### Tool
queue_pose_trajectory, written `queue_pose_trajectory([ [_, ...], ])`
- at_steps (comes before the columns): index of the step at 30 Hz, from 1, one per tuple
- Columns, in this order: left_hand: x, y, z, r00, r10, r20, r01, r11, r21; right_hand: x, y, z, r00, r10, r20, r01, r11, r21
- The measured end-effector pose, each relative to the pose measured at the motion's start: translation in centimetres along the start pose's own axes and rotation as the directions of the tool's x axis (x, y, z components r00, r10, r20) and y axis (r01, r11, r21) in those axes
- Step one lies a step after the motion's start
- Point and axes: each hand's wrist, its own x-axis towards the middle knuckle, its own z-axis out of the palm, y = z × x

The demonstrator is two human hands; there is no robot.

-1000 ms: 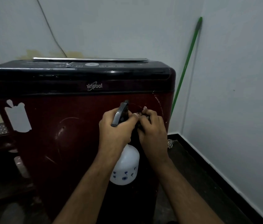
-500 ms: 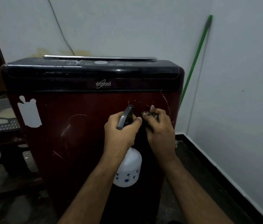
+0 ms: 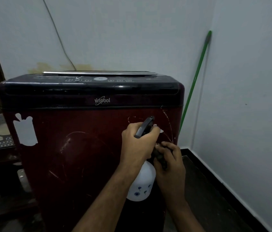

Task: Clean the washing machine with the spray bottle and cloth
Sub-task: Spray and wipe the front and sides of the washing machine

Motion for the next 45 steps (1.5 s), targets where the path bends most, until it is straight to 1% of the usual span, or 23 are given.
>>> queue_pose_trajectory([
  [6, 0.9, 0.2, 1.5, 0.997, -0.033, -0.068, 0.038, 0.997, 0.065, 0.7, -0.6, -1.7, 0.997, 0.030, -0.073, -0.026, 0.999, 0.048],
  [10, 0.7, -0.8, 1.5, 0.999, -0.022, -0.045, 0.022, 1.000, 0.018, 1.1, -1.0, -2.4, 0.995, 0.028, -0.095, -0.021, 0.997, 0.080],
  [13, 0.3, -1.0, 1.3, 1.000, -0.021, -0.013, 0.022, 0.999, 0.032, 1.1, -1.5, -2.7, 0.994, 0.053, -0.096, -0.041, 0.992, 0.119],
  [16, 0.2, -0.5, 1.3, 0.999, -0.036, -0.034, 0.038, 0.998, 0.051, 1.5, -2.3, -3.3, 0.993, 0.068, -0.101, -0.051, 0.985, 0.164],
  [21, -0.2, 0.3, 0.6, 0.999, -0.041, -0.030, 0.040, 0.999, -0.016, 3.1, -3.3, -4.5, 0.986, 0.084, -0.141, -0.053, 0.977, 0.208],
  [23, -0.6, 0.2, 0.3, 0.998, -0.051, -0.028, 0.051, 0.999, -0.007, 3.8, -3.6, -4.5, 0.984, 0.087, -0.154, -0.053, 0.975, 0.214],
  [25, -0.9, -0.2, -0.1, 0.997, -0.062, -0.054, 0.063, 0.998, 0.008, 4.3, -3.8, -4.3, 0.985, 0.080, -0.156, -0.046, 0.976, 0.212],
  [28, -1.0, -0.8, -1.3, 0.988, -0.080, -0.135, 0.082, 0.997, 0.012, 4.7, -4.4, -3.6, 0.991, 0.037, -0.132, -0.011, 0.981, 0.192],
  [31, -0.9, -1.3, -3.0, 0.977, -0.057, -0.206, 0.055, 0.998, -0.017, 5.0, -5.1, -2.5, 0.994, -0.004, -0.107, 0.024, 0.982, 0.189],
  [34, -1.1, -1.6, -4.2, 0.973, -0.022, -0.228, 0.020, 1.000, -0.008, 5.5, -6.1, -1.0, 0.995, -0.054, -0.081, 0.068, 0.981, 0.179],
  [38, -0.8, -1.9, -5.6, 0.965, -0.044, -0.259, 0.047, 0.999, 0.006, 6.5, -7.5, 0.9, 0.988, -0.149, -0.031, 0.152, 0.976, 0.154],
  [40, -0.7, -2.0, -6.5, 0.962, -0.047, -0.270, 0.049, 0.999, 0.000, 6.9, -8.0, 1.5, 0.981, -0.194, -0.031, 0.196, 0.970, 0.141],
  [43, -0.7, -2.2, -8.1, 0.939, -0.026, -0.342, 0.015, 0.999, -0.034, 7.0, -8.5, 2.6, 0.970, -0.240, -0.028, 0.242, 0.962, 0.126],
  [45, -0.9, -2.4, -9.0, 0.927, -0.006, -0.374, 0.001, 1.000, -0.016, 6.8, -8.7, 3.2, 0.966, -0.258, -0.007, 0.258, 0.961, 0.100],
])
